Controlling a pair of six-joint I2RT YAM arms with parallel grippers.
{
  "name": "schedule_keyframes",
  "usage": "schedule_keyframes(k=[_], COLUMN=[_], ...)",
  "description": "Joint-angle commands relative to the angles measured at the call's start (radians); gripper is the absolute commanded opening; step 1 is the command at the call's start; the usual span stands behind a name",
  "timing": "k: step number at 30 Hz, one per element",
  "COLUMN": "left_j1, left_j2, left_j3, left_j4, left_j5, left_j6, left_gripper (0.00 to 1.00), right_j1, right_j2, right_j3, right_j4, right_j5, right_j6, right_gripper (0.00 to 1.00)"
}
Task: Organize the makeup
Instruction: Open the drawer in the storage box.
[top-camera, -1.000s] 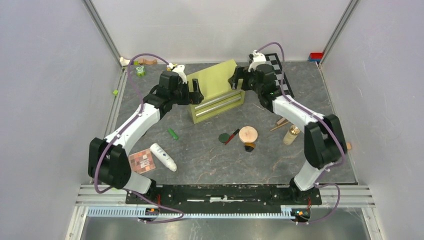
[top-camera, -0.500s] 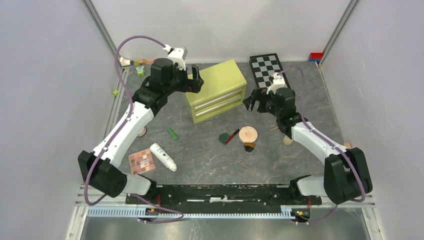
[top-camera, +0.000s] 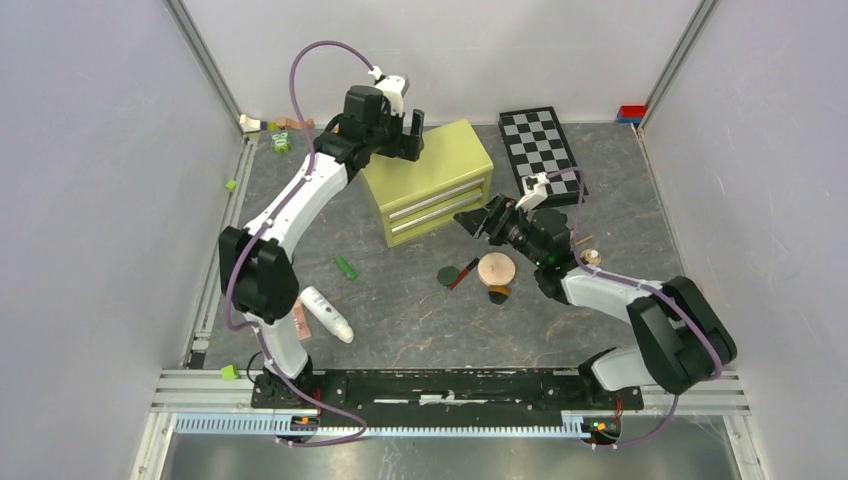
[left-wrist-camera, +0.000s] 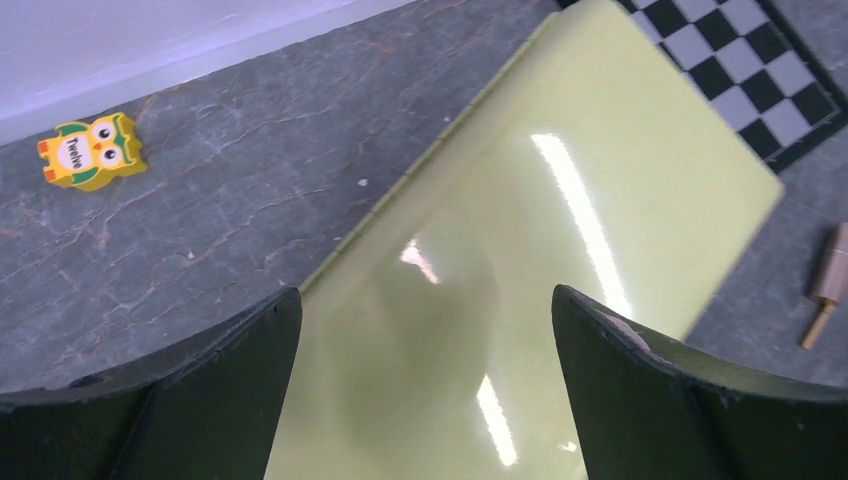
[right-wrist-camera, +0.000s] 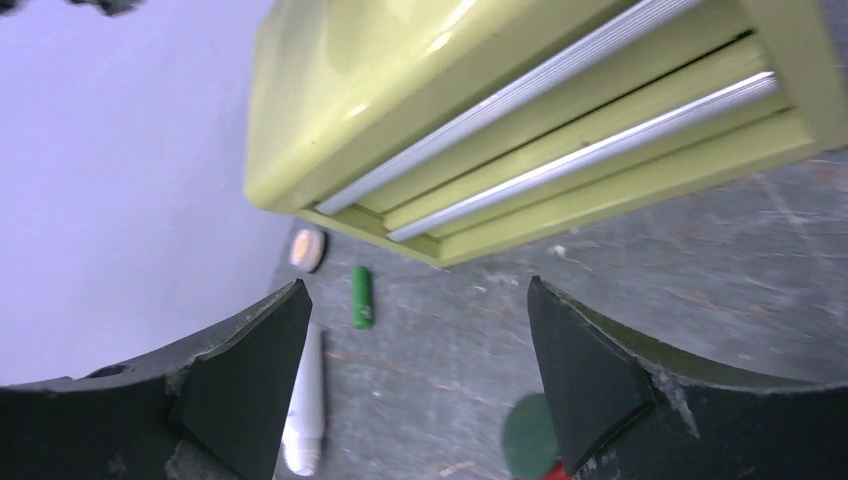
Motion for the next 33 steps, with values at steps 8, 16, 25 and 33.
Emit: schedule_keyframes(k=[8, 16, 25, 33], left_j1=[0.093, 0.099, 0.108, 0.108], left_j2=[0.043, 0.024, 0.073, 0.091], left_j3=[0.030, -0.058, -0.043, -0.051], left_j4=[0.073, 0.139, 0.108, 0.048], left_j5=[0.172, 0.177, 0.196, 0.184], left_j6=[0.057, 0.079, 0.072, 0.118], left_gripper=[1.00, 1.00, 1.00, 0.96], right_j1=[0.034, 0.037, 0.042, 0.045], right_j2=[0.335, 0.465, 0.514, 0.559], right_j3=[0.001, 0.019, 0.051, 0.073], right_j4=[0.678, 0.791, 0.801, 0.800], right_j5=[0.110, 0.137, 0.129, 0.147], right_j6=[0.467, 0.554, 0.561, 0.579], right_gripper=[0.71, 0.70, 0.69, 0.63])
